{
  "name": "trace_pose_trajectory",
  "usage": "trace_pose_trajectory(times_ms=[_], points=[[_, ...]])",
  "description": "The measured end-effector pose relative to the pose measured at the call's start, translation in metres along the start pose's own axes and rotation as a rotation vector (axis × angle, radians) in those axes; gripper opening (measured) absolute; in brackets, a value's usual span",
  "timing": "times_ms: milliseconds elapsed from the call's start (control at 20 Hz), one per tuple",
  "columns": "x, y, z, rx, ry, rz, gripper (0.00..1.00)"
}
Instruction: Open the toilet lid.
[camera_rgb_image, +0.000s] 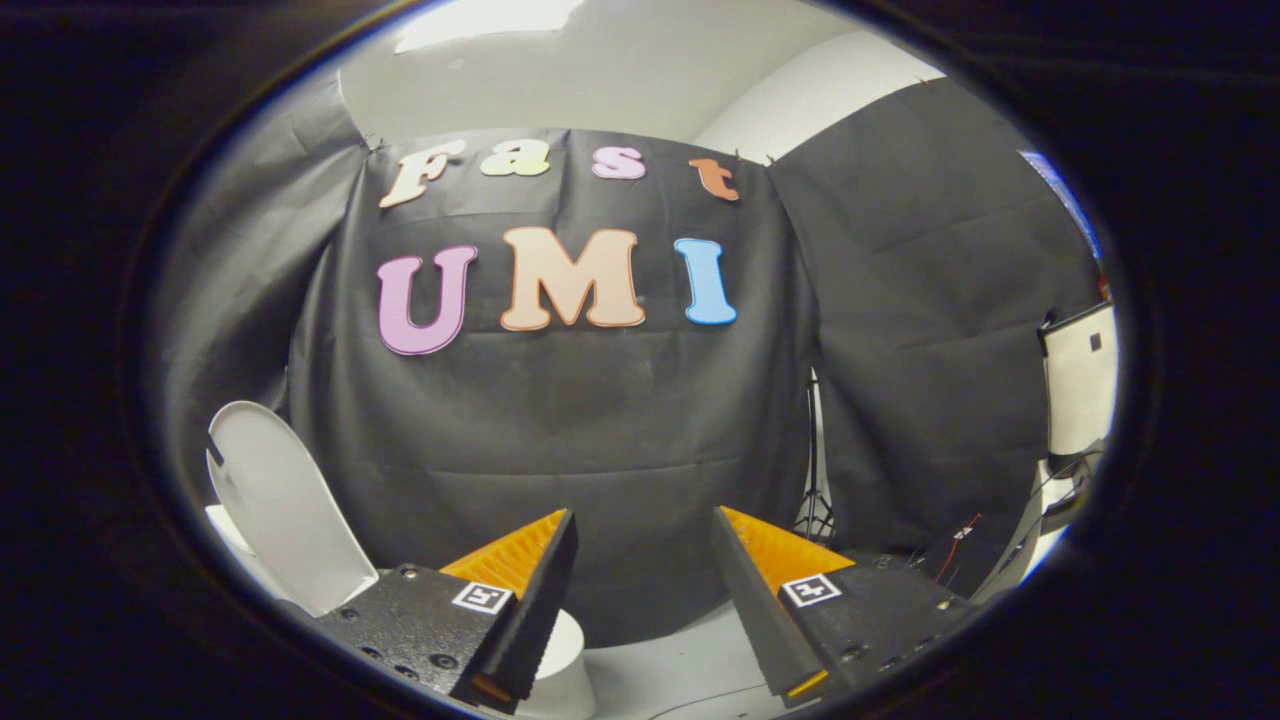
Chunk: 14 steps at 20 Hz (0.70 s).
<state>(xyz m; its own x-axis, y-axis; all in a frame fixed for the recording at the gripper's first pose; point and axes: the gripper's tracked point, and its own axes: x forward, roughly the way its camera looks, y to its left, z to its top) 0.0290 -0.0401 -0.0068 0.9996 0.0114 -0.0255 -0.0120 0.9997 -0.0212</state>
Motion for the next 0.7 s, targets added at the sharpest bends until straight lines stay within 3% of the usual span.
trace_pose_trajectory(times_ms=[500,700], points=[[0.025,-0.033,-0.006,0.045,-0.006,0.011,0.83],[0.049,-0.066,-0.002,0.033,0.002,0.012,0.77]])
